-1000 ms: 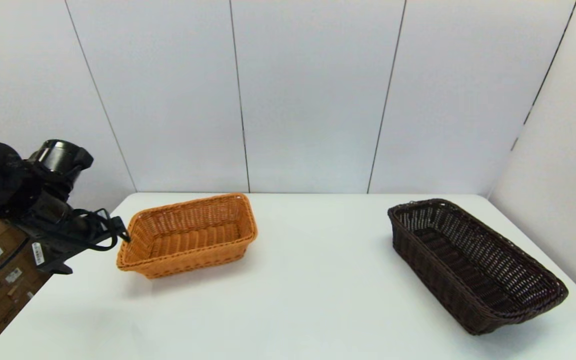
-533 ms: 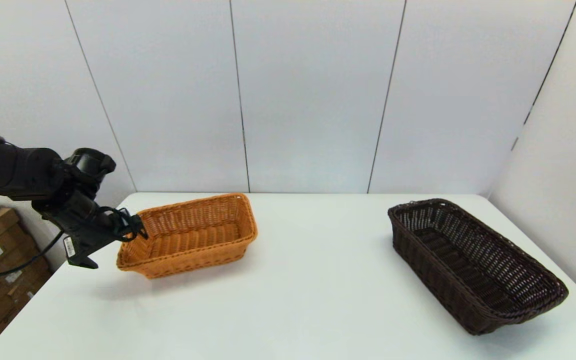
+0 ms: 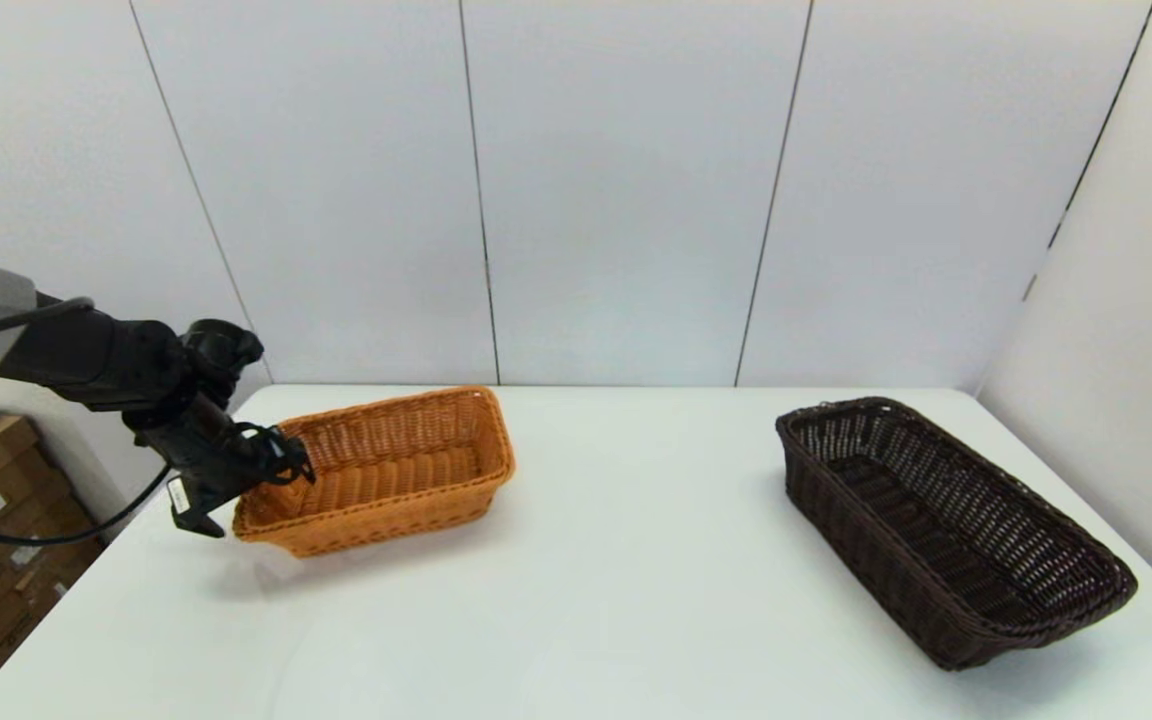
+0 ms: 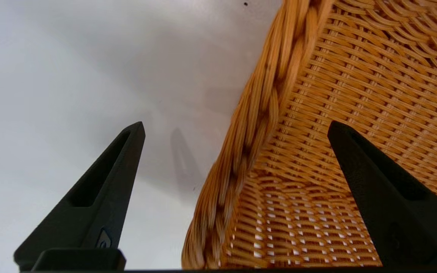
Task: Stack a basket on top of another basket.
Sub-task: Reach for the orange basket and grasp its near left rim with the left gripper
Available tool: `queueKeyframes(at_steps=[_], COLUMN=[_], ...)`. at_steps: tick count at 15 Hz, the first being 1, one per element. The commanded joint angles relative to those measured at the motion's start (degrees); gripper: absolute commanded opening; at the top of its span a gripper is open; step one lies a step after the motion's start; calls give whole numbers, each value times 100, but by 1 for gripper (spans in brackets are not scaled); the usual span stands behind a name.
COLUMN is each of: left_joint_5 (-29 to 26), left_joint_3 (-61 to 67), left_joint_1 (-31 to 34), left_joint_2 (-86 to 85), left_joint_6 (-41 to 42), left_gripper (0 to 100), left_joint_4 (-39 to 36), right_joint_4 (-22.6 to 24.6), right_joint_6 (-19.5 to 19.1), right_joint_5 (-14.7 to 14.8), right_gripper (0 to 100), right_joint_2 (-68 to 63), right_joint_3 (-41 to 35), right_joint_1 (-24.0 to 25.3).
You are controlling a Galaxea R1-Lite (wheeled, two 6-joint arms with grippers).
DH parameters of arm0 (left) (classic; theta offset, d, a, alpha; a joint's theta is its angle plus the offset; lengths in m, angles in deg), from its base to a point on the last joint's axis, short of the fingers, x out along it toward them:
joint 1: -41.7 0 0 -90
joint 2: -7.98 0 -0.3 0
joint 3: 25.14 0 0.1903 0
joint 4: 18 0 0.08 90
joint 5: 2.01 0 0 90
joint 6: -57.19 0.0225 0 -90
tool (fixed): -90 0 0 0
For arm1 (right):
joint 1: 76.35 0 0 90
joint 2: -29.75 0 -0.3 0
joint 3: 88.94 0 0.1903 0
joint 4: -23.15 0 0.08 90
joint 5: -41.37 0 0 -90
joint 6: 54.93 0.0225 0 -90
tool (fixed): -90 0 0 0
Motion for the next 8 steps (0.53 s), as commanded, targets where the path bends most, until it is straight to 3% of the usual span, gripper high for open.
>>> queueKeyframes(at_steps=[1,8], left_joint_5=[-53,-202], left_joint_3=[-11,-108], left_joint_1=[2,-7], left_joint_2=[195,275], left_joint_6=[21,153], left_gripper=[100,100], left_joint_4=[-20,-11], right_joint_4=[-2,-2], right_joint_6=[-5,-5], right_joint_5=[-2,-2], right_gripper=[100,100], right_joint_2=[1,1], right_joint_3=[0,0], right_joint_1=[2,2])
